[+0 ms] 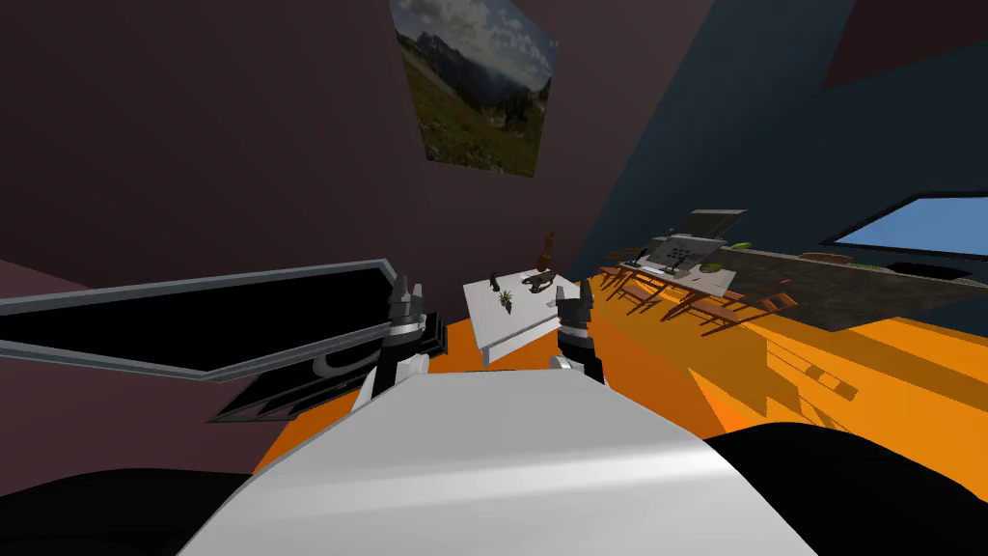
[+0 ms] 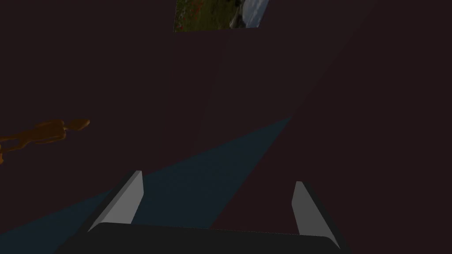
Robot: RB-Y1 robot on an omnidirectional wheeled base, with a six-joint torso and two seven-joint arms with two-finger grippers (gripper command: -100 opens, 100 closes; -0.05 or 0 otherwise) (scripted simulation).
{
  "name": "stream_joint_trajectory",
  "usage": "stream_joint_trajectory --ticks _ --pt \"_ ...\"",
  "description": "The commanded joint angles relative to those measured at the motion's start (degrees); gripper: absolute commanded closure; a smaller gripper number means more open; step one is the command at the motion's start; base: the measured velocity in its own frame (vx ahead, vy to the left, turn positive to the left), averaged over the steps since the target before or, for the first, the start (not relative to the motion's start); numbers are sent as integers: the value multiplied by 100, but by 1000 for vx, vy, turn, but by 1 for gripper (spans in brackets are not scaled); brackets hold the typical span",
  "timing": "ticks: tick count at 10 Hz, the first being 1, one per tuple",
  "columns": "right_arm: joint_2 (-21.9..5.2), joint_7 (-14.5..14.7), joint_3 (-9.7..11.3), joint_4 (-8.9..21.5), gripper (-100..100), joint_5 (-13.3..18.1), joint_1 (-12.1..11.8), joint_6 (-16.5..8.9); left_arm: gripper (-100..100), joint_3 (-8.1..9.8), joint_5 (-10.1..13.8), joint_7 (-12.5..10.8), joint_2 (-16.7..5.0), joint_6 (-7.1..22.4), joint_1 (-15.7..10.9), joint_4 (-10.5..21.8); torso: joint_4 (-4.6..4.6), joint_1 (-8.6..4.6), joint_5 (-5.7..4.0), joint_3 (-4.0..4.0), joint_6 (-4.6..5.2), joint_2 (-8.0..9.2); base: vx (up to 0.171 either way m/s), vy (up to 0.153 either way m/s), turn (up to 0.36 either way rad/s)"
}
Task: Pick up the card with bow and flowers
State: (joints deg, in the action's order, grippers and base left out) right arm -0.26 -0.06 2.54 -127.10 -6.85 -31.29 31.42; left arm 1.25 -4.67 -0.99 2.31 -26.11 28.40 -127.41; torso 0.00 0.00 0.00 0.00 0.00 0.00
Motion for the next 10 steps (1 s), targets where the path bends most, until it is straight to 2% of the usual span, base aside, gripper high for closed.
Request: stream_joint_trajectory --ticks 1,6,7,9,10 --pt "-218 117 -82 50 -100 -34 -72 -84 0 0 0 0 0 0 0 0 0 0 0 0 0 0 -51 -6 210" --pt "-704 640 -466 311 -100 -199 -404 -500 0 -1 0 0 0 0 -1 0 7 14 3 19 -2 32 -88 27 283" --pt "-704 640 -466 311 -100 -199 -404 -500 0 -1 0 0 0 0 -1 0 6 13 3 17 -2 29 -44 8 215" --pt "-867 922 -685 476 -100 -296 -590 -751 0 0 0 0 0 0 -2 0 4 -16 -3 10 -4 16 -43 -28 453" --pt "-867 922 -685 476 -100 -296 -590 -751 0 0 0 0 -1 0 -1 0 4 -18 -4 12 -2 20 -37 1 146"
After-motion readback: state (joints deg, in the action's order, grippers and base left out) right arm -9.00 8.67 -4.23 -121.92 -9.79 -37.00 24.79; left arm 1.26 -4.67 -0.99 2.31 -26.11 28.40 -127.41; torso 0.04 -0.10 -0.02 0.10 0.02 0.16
